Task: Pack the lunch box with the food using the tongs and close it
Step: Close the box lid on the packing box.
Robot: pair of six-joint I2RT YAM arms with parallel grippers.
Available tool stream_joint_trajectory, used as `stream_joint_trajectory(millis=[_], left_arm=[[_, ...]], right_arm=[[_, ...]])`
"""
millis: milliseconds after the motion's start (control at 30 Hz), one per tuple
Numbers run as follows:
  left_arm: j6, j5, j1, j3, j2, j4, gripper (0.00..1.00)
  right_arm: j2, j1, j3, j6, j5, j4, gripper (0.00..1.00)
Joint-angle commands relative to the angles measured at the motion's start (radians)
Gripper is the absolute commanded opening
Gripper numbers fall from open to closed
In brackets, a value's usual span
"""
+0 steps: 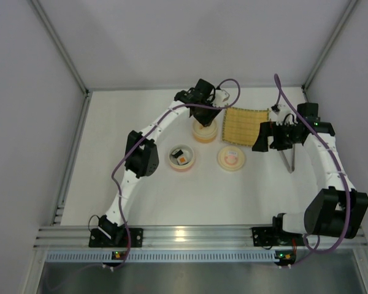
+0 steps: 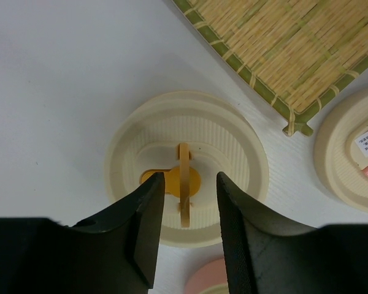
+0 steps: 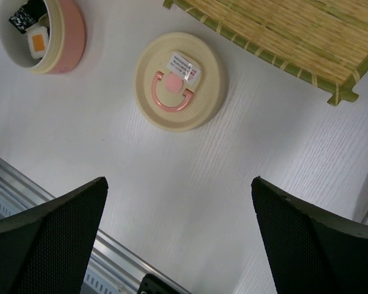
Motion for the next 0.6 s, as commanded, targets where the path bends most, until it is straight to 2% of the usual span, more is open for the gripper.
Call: stream_joint_trajectory(millis=[0,100,167,333,400,467,567], left_arm=[[-0.010,0.031,-0.003,0.017,-0.006,0.024,0.45],[-0.013,0.040,-0.003,-0.049,-0.040,0.048,0.44],[-0.013,0.037,-0.003,-0.063,-0.040,0.041,0.38],[0.010,0.005,-0.003,-0.068,-0.023,-0.022,0.11],[0.024,-0.004,0.002,-0.103,-0.037,-0.047,0.05],[0.026,-0.014,0.014,-0.150,-0.074,-0.045,0.00],[0.032,-0.034,0.037,-0.216,-0.117,-0.067,0.00]], right_arm=[[-0.017,-0.013,0.005,0.001,-0.030,0.065,0.99],[-0.016,-0.013,0.005,0.001,-0.032,0.068,0.99],[-0.011,-0.013,0.005,0.001,-0.033,0.068,0.99],[-0.016,-0.013,0.014,0.001,-0.033,0.063,0.99],[-0.020,-0.013,0.015,-0.001,-0.033,0.059,0.99],[-0.025,-0.013,0.014,-0.001,-0.036,0.057,0.99],[-0.027,-0.013,0.012,0.001,-0.041,0.057,0.99]])
